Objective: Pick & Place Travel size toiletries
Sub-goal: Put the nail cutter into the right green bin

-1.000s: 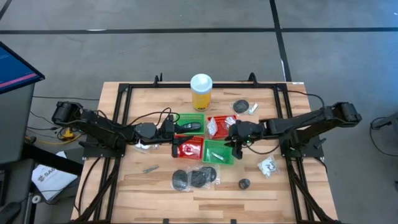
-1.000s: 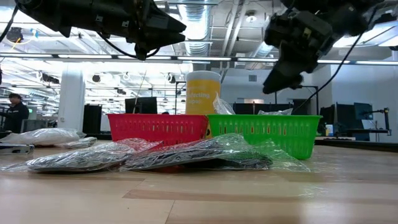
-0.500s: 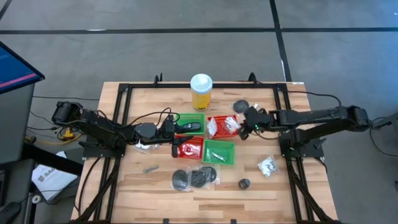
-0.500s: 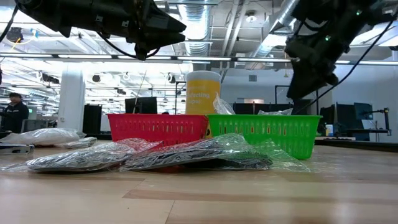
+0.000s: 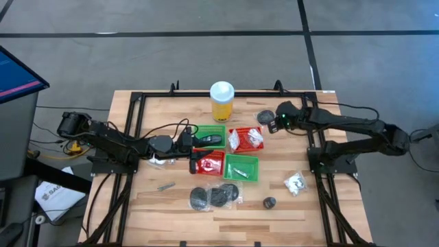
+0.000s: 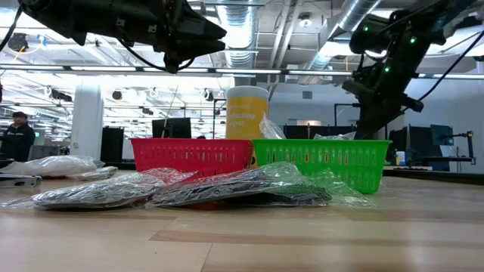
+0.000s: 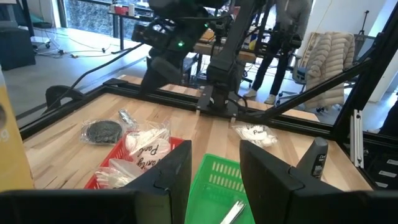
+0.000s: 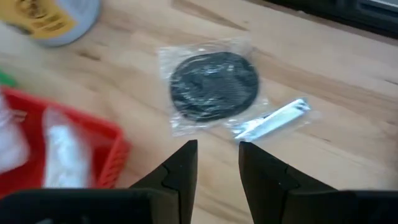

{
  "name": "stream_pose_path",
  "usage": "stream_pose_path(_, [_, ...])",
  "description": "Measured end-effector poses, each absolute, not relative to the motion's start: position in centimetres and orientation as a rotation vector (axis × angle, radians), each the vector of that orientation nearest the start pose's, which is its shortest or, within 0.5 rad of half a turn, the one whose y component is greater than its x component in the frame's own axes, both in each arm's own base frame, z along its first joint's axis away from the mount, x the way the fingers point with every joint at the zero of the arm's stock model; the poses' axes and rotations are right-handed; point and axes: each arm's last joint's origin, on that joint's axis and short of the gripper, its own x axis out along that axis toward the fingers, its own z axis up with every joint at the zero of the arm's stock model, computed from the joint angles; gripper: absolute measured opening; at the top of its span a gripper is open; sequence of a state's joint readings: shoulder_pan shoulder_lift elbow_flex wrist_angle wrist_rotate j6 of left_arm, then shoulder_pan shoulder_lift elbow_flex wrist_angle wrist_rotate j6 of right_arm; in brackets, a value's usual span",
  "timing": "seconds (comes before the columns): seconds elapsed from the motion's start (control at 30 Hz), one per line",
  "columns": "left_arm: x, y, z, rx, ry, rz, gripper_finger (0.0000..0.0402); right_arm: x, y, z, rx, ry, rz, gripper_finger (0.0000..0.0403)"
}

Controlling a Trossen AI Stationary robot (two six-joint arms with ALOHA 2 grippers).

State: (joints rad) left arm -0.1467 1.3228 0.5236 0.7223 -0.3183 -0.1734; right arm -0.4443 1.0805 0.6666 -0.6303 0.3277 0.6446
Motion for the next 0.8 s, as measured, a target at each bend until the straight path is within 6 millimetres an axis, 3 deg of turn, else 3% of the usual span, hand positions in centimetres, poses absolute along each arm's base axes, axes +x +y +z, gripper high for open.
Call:
stream_pose_path(0.27, [26.2,-3.0,21.8,-0.155,0.06,0.179,0.0127,15.5,-11.9,20.4,0.716,0.828,-1.093,0.0108])
stream_pose_path(0.6, [26.2,-2.9,21.8,-0.168,0.058,0.182,0.0127,14.9,-15.9,17.4,0.902,0.886,-1.12,0.0108])
stream_pose_path(0.8, [26.2,-2.9,21.8,-0.173,0.058,0.182,0.0127,14.7,-17.0,15.9,0.927,0.941,-1.121,0.0108])
